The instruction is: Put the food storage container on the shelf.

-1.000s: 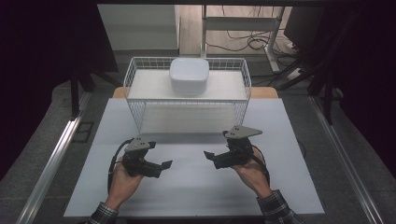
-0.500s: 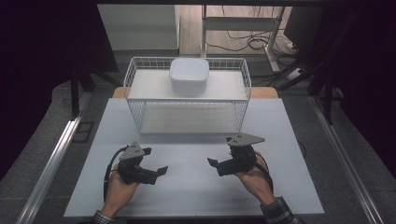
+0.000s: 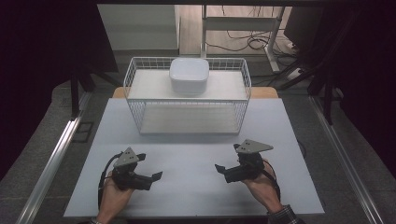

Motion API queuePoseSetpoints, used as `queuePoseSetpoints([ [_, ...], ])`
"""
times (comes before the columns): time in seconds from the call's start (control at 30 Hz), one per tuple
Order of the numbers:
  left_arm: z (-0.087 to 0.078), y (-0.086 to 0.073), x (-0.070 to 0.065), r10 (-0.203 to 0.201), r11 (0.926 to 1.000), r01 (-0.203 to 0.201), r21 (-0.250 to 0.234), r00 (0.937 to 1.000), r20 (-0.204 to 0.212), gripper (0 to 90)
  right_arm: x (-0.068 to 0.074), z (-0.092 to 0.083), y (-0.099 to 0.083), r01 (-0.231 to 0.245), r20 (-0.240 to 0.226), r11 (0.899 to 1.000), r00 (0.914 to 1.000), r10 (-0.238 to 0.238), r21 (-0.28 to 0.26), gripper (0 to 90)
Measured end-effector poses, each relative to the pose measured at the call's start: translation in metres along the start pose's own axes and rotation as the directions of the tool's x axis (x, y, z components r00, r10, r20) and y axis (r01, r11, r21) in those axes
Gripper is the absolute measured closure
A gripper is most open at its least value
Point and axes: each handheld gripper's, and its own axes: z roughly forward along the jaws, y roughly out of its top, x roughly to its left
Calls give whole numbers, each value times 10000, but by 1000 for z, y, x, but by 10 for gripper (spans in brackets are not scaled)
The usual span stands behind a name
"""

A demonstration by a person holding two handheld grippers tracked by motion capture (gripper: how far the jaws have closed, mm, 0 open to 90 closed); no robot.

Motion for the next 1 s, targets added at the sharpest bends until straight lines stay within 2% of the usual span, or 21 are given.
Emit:
queuePoseSetpoints([
  [0.43, -15, -15, 2, -50, 9999, 57, 141, 9988, -478, 40, -6, -15, -17, -93, 415, 9999, 9991, 90, 69, 0],
  [1.0, -31, -36, 8, -418, 9989, 437, 182, 9948, -932, 39, -14, -30, -39, -303, 1103, 9995, 9935, 290, 102, 0],
])
